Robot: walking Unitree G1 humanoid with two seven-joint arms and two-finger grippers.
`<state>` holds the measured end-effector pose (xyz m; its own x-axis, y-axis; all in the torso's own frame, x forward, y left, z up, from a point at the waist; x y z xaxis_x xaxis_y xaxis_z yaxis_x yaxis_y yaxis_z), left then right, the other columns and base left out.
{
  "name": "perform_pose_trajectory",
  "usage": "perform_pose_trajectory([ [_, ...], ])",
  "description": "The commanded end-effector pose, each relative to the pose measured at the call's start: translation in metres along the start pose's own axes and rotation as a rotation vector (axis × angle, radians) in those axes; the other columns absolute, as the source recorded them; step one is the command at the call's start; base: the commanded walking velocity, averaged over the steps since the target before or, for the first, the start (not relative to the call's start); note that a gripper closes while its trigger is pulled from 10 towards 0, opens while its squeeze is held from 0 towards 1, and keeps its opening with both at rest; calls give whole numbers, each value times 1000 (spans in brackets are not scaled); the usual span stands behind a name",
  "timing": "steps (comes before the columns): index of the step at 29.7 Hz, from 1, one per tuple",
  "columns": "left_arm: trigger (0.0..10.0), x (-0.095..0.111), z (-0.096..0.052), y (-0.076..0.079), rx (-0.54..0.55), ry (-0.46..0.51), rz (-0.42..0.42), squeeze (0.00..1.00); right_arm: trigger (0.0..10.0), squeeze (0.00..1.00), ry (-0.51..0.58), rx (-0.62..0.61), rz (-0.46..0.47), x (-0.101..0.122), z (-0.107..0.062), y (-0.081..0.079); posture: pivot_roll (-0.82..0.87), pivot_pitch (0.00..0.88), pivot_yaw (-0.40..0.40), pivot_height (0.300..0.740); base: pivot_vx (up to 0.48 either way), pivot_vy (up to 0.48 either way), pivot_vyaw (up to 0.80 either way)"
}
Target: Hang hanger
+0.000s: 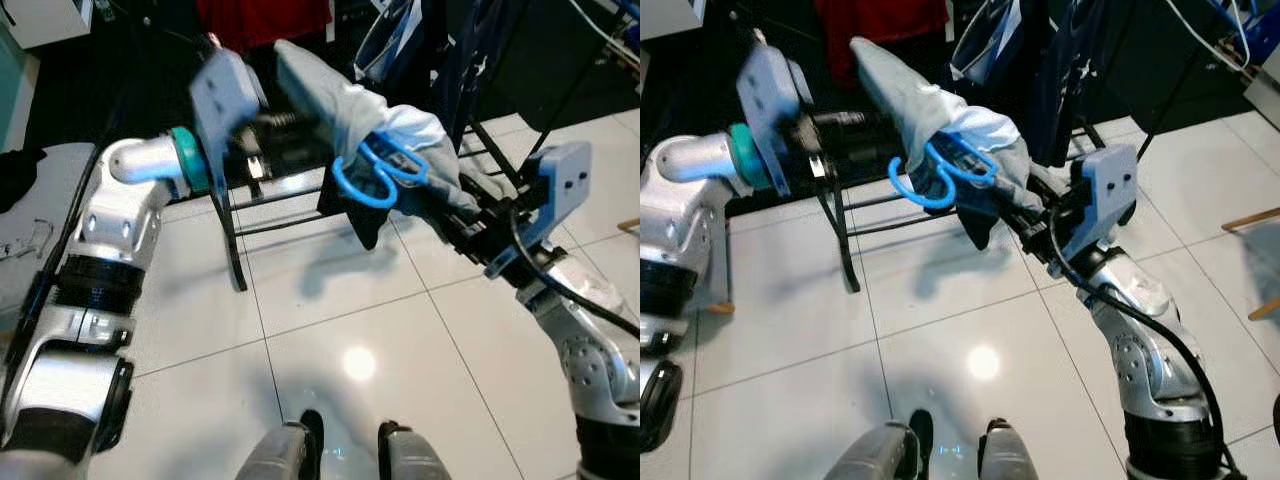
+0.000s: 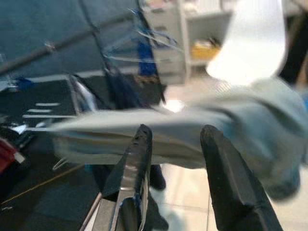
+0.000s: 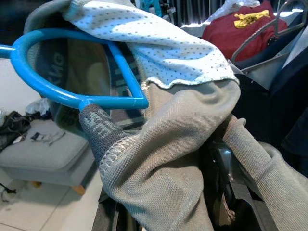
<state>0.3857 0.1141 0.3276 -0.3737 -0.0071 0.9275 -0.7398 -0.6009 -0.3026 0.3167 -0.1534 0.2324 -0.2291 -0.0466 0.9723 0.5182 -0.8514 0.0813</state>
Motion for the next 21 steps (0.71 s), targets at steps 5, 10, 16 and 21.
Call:
perform_pose_trajectory([
  [5, 10000, 20, -21, -25, 55, 144, -285, 0, 0, 0, -33, -66, 73, -21, -5, 3, -109, 147, 130, 740, 0, 0, 0],
  [10, 10000, -6, -31, -18, 102, 103, -436, 0, 0, 0, 40, -159, 262, -20, 1, 11, -114, 144, 130, 740, 0, 0, 0],
  [16, 10000, -64, -32, 1, 373, -42, -420, 0, 0, 0, 60, -205, 353, -20, 10, 14, -120, 146, 113, 740, 0, 0, 0],
  [21, 10000, -104, -37, 46, 464, -192, -438, 0, 1804, 0, 71, -213, 383, -20, 14, 18, -127, 151, 101, 740, 0, 0, 0],
])
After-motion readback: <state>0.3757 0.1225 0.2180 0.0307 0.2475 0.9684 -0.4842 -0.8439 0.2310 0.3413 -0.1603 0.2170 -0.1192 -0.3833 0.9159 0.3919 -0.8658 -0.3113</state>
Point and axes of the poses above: a point about 5 cm out from each wrist's last joint towards the gripper, its own z axis pointing out of the wrist towards the gripper, its own x axis along the axis of the wrist's last joint, y = z × x, the point moved 4 cm from there along z, pointing out of the wrist towards the gripper, and after that the axes turned 5 degrees about -z, right-handed, at the moved point
